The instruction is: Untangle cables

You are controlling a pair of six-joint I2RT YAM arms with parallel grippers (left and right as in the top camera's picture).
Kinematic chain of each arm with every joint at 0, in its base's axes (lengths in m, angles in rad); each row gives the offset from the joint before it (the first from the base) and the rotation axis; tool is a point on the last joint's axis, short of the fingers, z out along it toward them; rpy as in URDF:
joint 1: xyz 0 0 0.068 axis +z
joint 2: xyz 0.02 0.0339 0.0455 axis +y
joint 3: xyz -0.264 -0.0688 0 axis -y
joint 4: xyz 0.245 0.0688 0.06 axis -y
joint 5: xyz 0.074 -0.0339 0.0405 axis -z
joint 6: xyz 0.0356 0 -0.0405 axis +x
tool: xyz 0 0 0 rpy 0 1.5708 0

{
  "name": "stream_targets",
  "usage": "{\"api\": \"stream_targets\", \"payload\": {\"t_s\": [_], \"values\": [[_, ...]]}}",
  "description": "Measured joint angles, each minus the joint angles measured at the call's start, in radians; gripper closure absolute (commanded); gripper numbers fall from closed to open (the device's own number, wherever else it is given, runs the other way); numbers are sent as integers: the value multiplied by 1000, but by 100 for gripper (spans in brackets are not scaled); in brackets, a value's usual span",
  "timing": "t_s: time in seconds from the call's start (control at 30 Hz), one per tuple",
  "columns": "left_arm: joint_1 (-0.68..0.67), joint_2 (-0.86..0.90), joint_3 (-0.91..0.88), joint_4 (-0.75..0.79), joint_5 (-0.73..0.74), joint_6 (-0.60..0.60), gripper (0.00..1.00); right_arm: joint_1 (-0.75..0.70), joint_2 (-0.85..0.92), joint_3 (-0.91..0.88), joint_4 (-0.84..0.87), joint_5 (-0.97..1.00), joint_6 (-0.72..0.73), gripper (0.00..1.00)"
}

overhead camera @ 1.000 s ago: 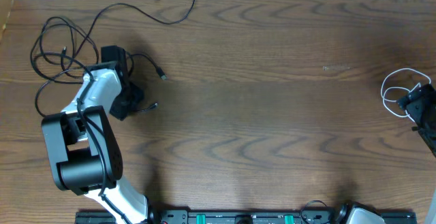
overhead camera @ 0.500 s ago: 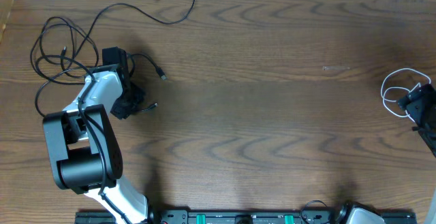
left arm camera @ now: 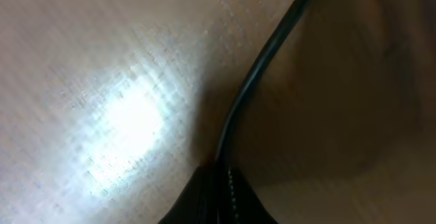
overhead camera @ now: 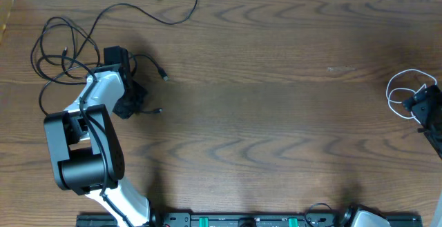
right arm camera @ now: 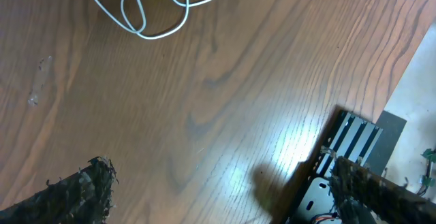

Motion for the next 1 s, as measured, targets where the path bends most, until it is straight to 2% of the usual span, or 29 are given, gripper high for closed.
{"api": "stream_targets", "payload": {"t_s": [0.27, 0.4, 0.63, 0.7, 0.77, 0.83, 0.87, 0.9, 1.0], "values": [[5, 27, 49, 37, 125, -16, 93, 0, 0, 0, 0, 0, 0, 1], [5, 28, 59, 48, 232, -148, 92, 0, 0, 0, 0, 0, 0, 1], [19, 24, 63, 200, 283, -303, 92, 0, 0, 0, 0, 0, 0, 1], [37, 19, 64, 229, 286, -312, 83, 0, 0, 0, 0, 0, 0, 1], [65, 12, 65, 245, 288, -305, 57, 0, 0, 0, 0, 0, 0, 1], [95, 1, 69, 246, 288, -280, 27, 0, 0, 0, 0, 0, 0, 1], [111, -6, 72, 246, 290, -265, 17, 0, 0, 0, 0, 0, 0, 1], [127, -16, 78, 246, 289, -246, 11, 0, 0, 0, 0, 0, 0, 1], [167, -58, 95, 247, 287, -199, 9, 0, 0, 0, 0, 0, 0, 1]]}}
